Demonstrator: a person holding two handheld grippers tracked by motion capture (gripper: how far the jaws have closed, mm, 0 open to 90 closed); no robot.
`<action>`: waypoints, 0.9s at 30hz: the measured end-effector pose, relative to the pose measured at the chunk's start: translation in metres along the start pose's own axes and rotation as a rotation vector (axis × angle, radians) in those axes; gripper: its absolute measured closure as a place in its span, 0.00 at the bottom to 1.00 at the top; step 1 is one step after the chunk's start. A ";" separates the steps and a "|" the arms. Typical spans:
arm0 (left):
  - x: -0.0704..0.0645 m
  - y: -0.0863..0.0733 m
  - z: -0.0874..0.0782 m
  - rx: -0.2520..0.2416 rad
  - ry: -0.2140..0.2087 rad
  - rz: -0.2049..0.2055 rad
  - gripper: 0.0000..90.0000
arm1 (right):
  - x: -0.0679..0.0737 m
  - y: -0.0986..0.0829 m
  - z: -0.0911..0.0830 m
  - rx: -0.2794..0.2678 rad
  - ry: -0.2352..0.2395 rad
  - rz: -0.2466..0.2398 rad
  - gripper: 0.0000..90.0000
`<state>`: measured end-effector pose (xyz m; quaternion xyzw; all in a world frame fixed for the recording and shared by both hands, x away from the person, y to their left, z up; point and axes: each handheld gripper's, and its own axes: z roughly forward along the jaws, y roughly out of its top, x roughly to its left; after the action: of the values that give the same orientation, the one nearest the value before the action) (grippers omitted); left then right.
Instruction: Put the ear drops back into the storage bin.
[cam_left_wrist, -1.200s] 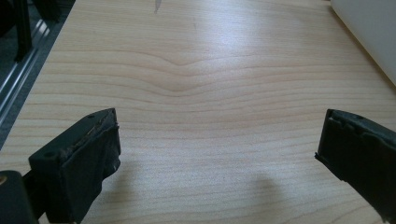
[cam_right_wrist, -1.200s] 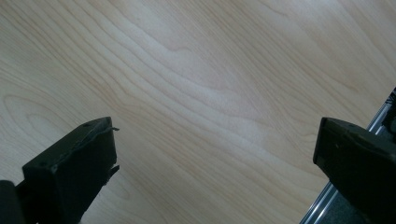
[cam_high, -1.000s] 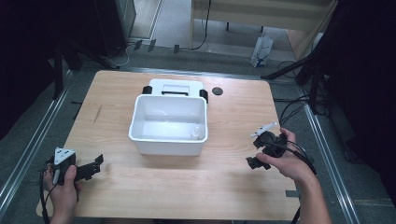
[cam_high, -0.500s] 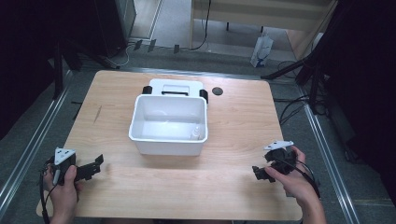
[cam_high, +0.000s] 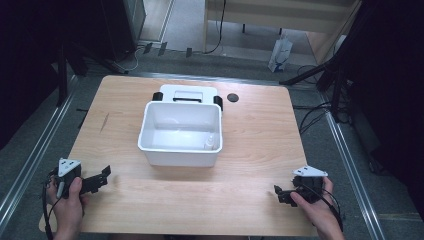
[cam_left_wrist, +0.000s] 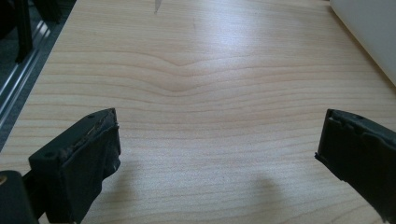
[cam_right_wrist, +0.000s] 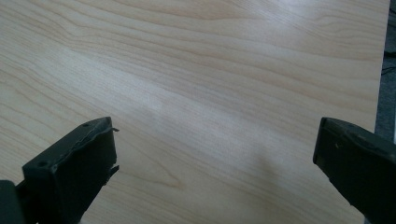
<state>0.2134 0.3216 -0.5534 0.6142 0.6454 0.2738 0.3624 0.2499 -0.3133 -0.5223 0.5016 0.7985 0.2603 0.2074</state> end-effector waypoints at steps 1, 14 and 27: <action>0.000 0.000 0.000 0.000 0.000 0.000 0.00 | -0.001 -0.004 0.000 -0.013 0.003 0.015 0.00; 0.000 0.000 0.000 0.000 -0.004 -0.003 0.00 | -0.009 -0.048 -0.008 -0.222 0.044 0.145 0.00; -0.001 0.001 0.002 0.014 0.008 0.012 0.00 | -0.018 -0.060 -0.014 -0.347 0.028 0.268 0.00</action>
<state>0.2152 0.3203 -0.5538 0.6194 0.6450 0.2742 0.3538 0.2074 -0.3540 -0.5476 0.5565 0.6706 0.4261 0.2429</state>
